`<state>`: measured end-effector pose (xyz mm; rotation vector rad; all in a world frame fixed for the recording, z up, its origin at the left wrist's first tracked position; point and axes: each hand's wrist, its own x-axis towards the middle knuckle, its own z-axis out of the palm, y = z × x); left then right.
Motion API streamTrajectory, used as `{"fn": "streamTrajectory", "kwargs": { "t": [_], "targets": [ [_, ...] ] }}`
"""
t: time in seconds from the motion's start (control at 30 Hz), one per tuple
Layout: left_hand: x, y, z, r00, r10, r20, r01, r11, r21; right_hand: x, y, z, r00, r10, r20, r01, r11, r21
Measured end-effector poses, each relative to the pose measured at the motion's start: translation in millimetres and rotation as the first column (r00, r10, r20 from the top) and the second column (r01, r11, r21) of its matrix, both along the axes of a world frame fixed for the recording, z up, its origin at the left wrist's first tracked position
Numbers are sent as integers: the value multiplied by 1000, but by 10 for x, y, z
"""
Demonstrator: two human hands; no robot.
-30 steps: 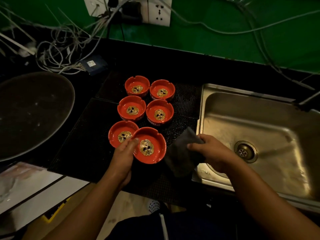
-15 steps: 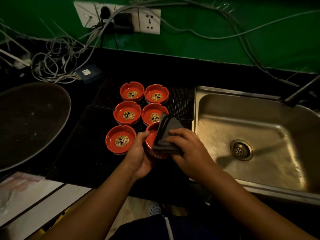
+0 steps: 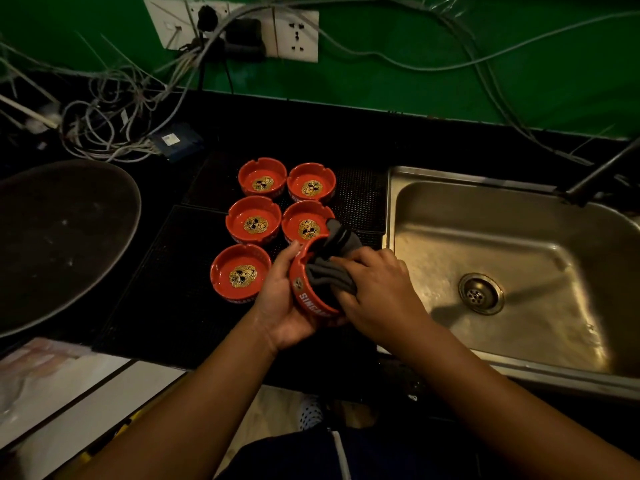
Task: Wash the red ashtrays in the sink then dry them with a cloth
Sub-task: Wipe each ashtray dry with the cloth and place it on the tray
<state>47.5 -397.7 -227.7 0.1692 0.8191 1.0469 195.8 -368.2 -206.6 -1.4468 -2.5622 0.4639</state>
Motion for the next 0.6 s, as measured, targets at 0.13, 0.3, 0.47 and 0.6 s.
{"fn": "streamTrajectory", "kwargs": {
  "t": [0.13, 0.3, 0.47, 0.6],
  "targets": [
    [122, 31, -42, 999, 29, -26, -30, 999, -36, -169, 47, 69, 978, -90, -188, 74, 993, -92],
    [66, 97, -54, 999, 35, -31, -37, 998, -53, -143, 65, 200, 925, -55, -375, -83, 936, -341],
    [30, 166, -43, 999, 26, -47, -26, 1000, -7, -48, 108, 356, 981, 128, -147, -184, 857, -481],
    [65, 228, 11, 996, 1, -86, 0, 1000, 13, -15, 118, 411, 947, 163, 275, -102, 969, -224]
  ]
}}
